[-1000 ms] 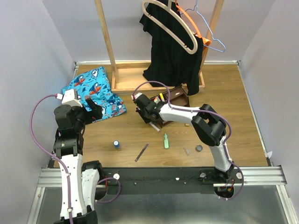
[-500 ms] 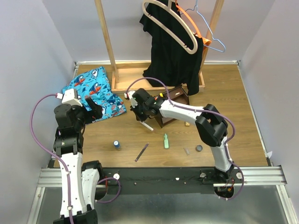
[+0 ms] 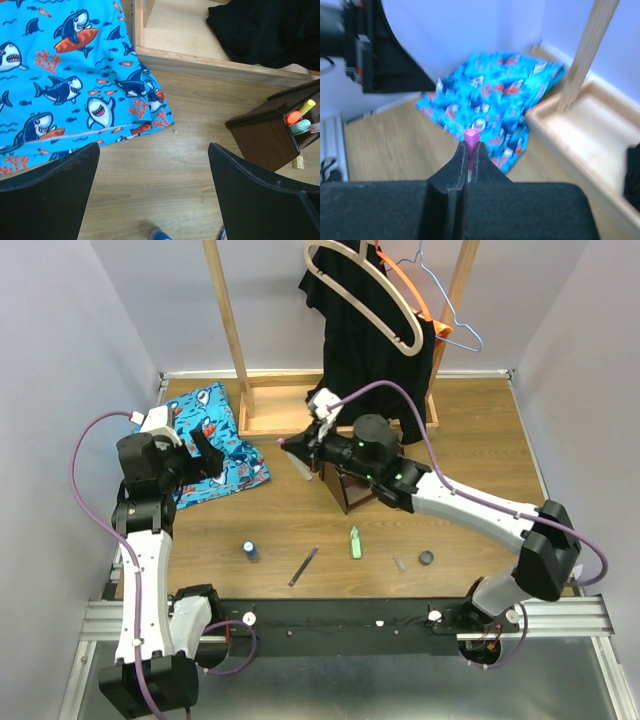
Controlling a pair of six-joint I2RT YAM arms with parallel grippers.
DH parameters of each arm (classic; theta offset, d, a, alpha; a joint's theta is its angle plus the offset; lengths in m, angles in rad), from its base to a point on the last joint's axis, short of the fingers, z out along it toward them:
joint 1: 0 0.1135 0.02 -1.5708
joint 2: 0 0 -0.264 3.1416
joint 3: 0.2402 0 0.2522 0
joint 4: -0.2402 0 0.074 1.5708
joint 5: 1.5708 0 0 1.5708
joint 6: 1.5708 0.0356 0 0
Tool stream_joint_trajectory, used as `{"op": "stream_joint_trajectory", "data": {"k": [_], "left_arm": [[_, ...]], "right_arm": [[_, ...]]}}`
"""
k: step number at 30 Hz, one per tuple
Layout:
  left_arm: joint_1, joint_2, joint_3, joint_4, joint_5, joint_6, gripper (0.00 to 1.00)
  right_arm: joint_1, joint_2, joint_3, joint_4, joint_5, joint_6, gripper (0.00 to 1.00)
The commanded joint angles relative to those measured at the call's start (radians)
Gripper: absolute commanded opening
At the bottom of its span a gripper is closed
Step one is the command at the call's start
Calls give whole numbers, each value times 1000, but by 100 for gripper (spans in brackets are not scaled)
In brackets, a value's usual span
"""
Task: Sort the stationery into containers
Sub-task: Place the pen in the storage box.
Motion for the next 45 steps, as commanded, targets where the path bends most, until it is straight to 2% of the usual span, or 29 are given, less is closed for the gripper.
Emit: {"op": "stream_joint_trajectory", "data": {"k": [1,9,13,20,33,45], "left_arm": [[-9,57,54,52,111,30,99],[-96,178,154,25,147,88,99],[-101,238,185,17,165,119,99],[-101,358,238,-41,167,257,99],[-103,502,381,-170,98,401,99],[-118,499,375,-222,61,455,99]], "right_arm": [[-34,-90,-144,285,21,-90,1],[-170,-175,-257,425,-1,-143,1],[-233,-198,-317,483,-37,-146,1],[-319,-198,-409,616,-149,-123,1],[-360,-112,-577,866,-206,-5,1],[-370,58,-600,1068,-203,51,1]]}}
